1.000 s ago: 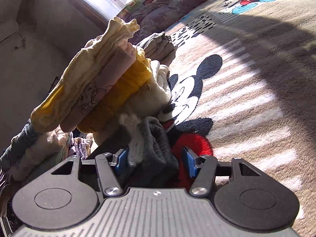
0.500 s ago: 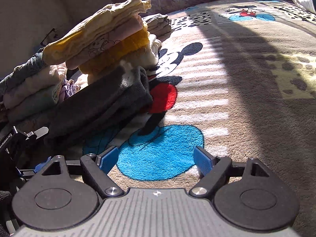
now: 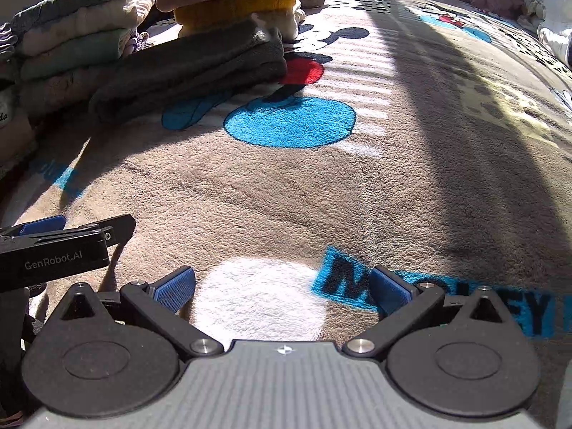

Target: Fold clothes

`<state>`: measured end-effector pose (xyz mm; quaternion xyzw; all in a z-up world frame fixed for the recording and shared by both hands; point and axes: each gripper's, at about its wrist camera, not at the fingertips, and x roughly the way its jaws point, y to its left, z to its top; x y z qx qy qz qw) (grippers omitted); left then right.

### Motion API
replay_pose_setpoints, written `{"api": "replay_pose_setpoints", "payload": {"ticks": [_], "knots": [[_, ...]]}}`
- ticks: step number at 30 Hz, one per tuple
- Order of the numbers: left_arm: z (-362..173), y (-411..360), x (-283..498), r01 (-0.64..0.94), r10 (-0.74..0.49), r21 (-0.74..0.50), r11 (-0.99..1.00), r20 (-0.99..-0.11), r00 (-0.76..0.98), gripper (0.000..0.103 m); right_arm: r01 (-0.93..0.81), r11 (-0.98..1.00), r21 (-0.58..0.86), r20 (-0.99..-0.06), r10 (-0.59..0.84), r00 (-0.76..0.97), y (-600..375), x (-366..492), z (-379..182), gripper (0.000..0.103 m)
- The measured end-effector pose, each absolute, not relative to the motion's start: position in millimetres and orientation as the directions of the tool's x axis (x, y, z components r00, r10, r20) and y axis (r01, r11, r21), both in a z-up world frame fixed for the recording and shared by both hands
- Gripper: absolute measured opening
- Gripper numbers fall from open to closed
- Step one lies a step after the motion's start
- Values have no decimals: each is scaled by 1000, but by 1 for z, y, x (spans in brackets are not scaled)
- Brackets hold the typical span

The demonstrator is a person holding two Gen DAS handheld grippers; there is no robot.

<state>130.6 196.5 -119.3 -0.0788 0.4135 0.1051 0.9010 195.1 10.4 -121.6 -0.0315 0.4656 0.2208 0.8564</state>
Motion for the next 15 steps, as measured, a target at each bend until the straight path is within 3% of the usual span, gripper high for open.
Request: {"api": "replay_pose_setpoints", "payload": {"ticks": [3,7,11,15], "knots": [[-117,192,119,-215,90,-63,975,-769,633,103,-426,892,148,-815,355,459,6,180,-121,103],[-98,198,103,-325,118,-130,937,-756,644,103,-423,889,178,-813,375,445,0,165,-111,102],[-61,192,81,-345,190,-94,934,-687,701,103,-387,906,169,-791,359,496,-1,150,-92,102],[-35,188,58,-358,193,-135,924,-643,741,103,-383,915,131,-752,343,562,1,141,-63,102]]}}
